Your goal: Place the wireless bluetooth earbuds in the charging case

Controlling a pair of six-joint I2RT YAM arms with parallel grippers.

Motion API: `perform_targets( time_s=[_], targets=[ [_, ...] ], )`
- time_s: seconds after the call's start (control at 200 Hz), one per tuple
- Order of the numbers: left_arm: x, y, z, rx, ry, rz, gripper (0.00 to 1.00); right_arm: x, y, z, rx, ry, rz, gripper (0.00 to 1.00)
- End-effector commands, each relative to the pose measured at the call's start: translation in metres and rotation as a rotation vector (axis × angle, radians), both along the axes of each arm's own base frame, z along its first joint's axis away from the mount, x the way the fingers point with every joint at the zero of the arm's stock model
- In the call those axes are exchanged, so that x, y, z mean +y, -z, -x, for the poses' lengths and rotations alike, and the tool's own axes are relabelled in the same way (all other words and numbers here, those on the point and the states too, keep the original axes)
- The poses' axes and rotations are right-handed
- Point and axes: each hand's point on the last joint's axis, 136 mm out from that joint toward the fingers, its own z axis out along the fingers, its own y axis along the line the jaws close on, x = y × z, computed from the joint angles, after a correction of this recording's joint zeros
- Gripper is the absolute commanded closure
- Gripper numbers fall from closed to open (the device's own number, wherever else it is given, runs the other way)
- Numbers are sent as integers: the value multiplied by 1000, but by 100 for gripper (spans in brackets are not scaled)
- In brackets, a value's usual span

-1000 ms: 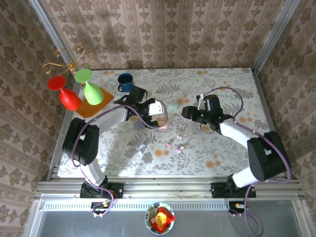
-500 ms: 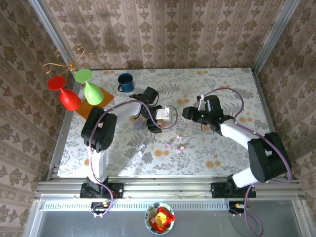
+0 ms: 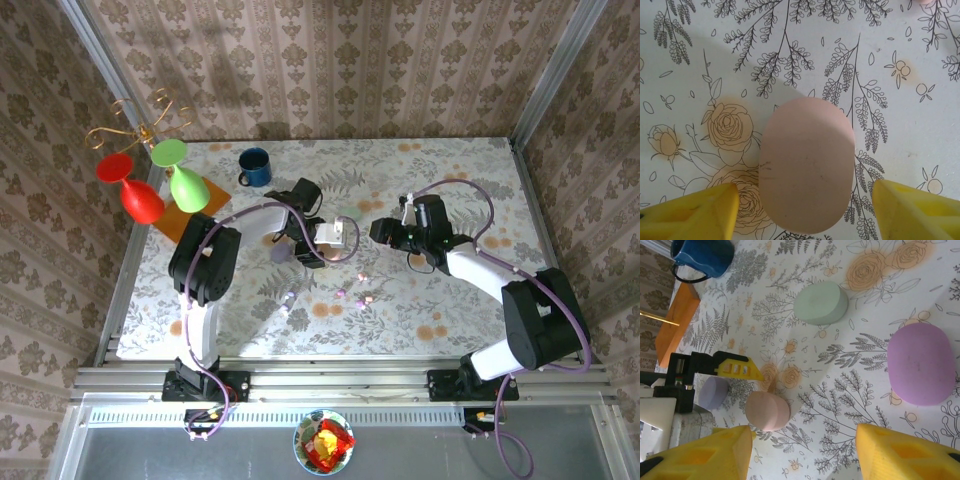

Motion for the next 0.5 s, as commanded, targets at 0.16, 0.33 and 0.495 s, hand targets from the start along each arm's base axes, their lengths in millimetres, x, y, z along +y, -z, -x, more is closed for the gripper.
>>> perform_targets(
  time_s=[0.16, 0.33, 0.495],
  targets=[
    [-6, 7, 6, 18, 37, -32, 37, -10, 2, 2, -9, 26, 18, 42],
    [-7, -2, 4, 27, 9, 8, 55, -10, 1, 3, -9, 29, 5, 42],
    [-3, -8, 4, 10, -8, 29, 60, -8, -9, 7, -19, 25, -24, 42]
  ],
)
